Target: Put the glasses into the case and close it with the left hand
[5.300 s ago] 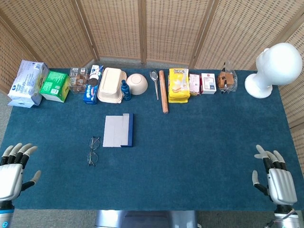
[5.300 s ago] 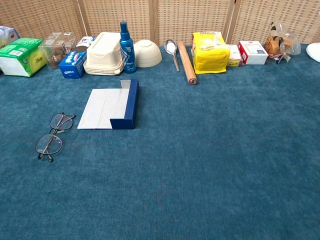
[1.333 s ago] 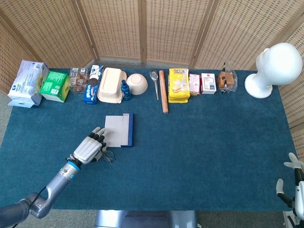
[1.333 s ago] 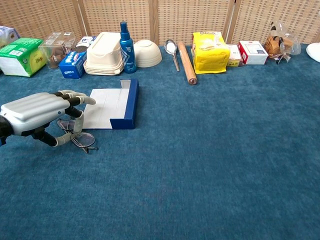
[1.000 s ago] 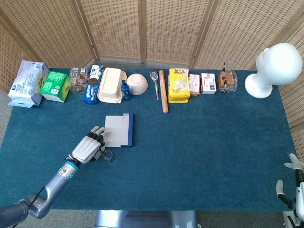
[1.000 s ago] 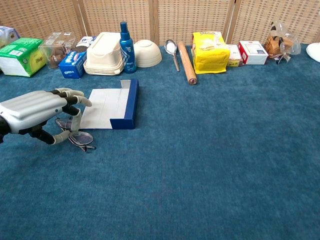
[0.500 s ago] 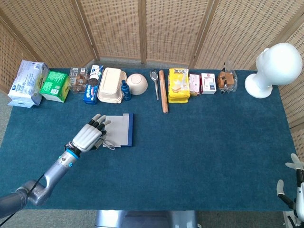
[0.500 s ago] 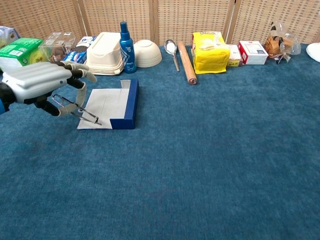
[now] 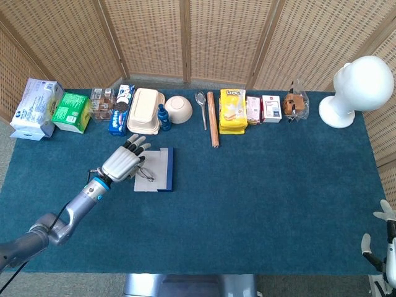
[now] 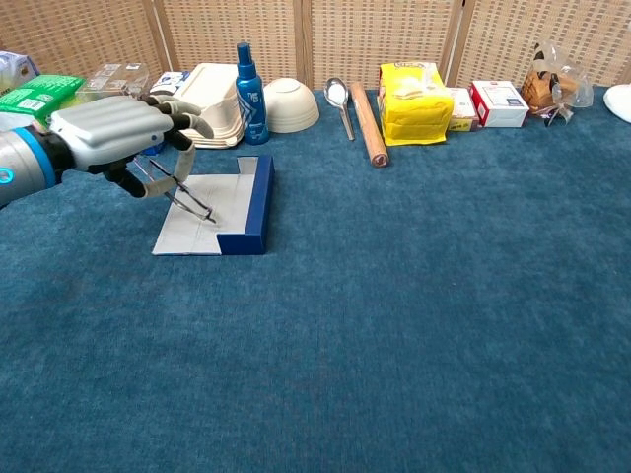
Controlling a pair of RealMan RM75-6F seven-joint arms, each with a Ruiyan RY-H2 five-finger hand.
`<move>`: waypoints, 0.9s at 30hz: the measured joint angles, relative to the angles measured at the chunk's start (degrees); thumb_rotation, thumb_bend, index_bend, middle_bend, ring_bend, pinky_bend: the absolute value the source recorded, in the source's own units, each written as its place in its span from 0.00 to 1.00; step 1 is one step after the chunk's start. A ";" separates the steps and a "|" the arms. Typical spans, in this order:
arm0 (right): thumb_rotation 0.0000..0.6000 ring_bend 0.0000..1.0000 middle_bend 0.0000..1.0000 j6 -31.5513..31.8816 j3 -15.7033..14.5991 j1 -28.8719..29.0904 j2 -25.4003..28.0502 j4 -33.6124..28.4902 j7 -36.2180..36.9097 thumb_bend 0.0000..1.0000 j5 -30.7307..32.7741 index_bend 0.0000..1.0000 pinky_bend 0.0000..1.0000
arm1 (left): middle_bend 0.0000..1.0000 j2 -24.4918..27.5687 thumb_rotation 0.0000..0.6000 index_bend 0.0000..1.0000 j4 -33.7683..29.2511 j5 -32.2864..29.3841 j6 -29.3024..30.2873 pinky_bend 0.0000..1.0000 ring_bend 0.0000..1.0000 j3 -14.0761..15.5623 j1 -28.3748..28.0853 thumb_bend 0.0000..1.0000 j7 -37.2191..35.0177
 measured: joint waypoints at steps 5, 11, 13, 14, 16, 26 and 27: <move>1.00 0.14 0.29 0.06 0.16 -0.13 -0.06 0.05 -0.20 0.49 0.39 0.08 0.10 | 0.15 -4.08 1.00 0.64 5.05 1.13 -0.29 0.00 0.00 0.62 -2.05 0.43 -2.80; 1.00 0.14 0.29 0.24 0.28 -0.23 0.09 0.00 -0.12 0.49 0.36 0.08 0.10 | 0.14 -8.71 1.00 0.58 10.86 2.26 0.17 0.00 0.00 1.63 -3.75 0.41 -5.39; 1.00 0.14 0.29 0.28 0.27 -0.30 0.13 0.01 -0.05 0.49 0.35 0.08 0.10 | 0.13 -9.61 1.00 0.49 12.28 2.64 0.44 0.00 0.00 2.09 -4.10 0.37 -5.66; 1.00 0.14 0.29 0.30 0.26 -0.34 0.13 0.03 -0.02 0.49 0.37 0.08 0.10 | 0.12 -9.99 1.00 0.45 12.88 2.82 0.58 0.00 0.00 2.33 -4.24 0.35 -5.75; 1.00 0.14 0.29 0.35 0.23 -0.44 0.14 0.09 0.15 0.49 0.41 0.08 0.10 | 0.10 -10.82 1.00 0.32 14.07 3.10 1.06 0.00 0.00 2.83 -4.42 0.28 -6.08; 1.00 0.14 0.29 0.02 0.24 -0.36 0.13 0.36 0.70 0.49 0.25 0.08 0.10 | 0.05 -11.76 1.00 0.14 15.67 2.35 4.15 0.00 0.00 3.16 -3.55 0.23 -7.40; 1.00 0.14 0.29 -0.05 0.25 -0.29 0.12 0.31 0.67 0.49 0.17 0.08 0.10 | 0.04 -11.37 1.00 0.13 15.43 2.20 4.62 0.00 0.00 3.09 -3.41 0.23 -7.49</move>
